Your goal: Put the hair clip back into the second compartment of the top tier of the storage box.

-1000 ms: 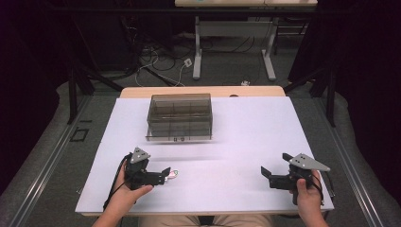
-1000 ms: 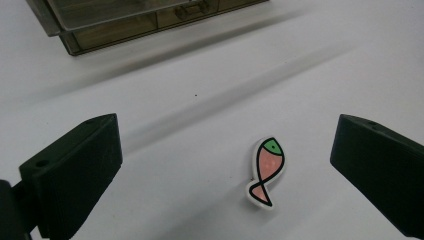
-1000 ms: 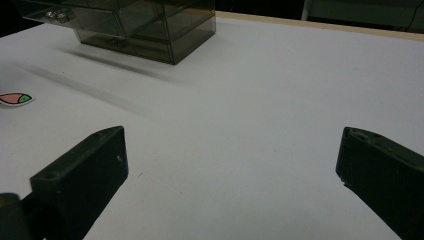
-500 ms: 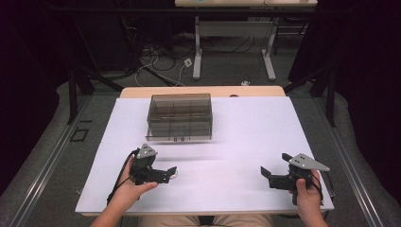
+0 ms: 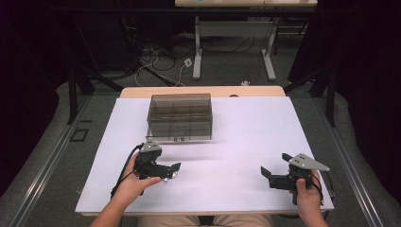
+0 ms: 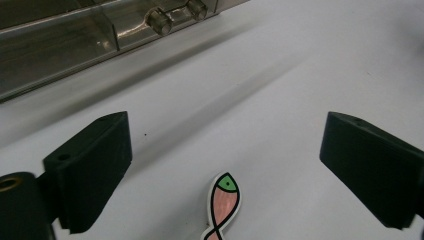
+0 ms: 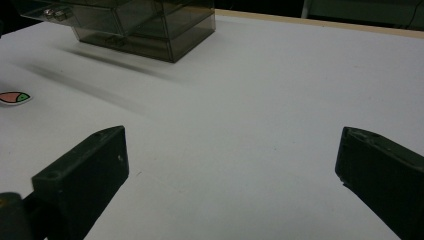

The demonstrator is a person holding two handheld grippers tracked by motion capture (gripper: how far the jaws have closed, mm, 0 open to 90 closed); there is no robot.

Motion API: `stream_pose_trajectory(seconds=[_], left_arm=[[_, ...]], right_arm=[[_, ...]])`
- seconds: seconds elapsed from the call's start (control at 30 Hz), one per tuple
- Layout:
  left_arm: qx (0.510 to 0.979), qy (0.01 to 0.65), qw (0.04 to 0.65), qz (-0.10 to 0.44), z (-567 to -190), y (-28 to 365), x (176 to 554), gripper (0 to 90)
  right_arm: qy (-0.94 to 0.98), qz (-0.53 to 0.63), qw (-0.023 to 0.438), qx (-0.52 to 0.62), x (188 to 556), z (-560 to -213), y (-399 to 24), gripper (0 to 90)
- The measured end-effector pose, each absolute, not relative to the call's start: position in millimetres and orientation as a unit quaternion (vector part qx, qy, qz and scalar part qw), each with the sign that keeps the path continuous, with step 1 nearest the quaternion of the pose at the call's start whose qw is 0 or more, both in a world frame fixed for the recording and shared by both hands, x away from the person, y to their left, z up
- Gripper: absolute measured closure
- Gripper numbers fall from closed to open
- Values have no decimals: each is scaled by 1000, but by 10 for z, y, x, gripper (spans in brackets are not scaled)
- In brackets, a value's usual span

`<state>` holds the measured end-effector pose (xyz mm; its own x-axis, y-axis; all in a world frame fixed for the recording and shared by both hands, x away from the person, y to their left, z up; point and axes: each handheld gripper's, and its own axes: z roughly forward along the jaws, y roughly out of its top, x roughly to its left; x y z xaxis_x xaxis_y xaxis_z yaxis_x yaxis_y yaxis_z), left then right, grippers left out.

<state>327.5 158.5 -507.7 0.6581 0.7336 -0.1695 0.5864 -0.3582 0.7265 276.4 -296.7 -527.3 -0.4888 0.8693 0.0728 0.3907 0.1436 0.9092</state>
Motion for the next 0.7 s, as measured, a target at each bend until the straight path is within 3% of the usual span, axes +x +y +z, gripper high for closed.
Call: stream_pose_trajectory(seconds=[0.13,0.7], left_arm=[[819,407,393,94,-5109,1587,3280,168],[802,455,381,69,-5188,1661,3244,354]], right_arm=[[713,485,247,441,2764,-5273,-2966,4],[715,486,248,437,2770,-5283,-2969,9]])
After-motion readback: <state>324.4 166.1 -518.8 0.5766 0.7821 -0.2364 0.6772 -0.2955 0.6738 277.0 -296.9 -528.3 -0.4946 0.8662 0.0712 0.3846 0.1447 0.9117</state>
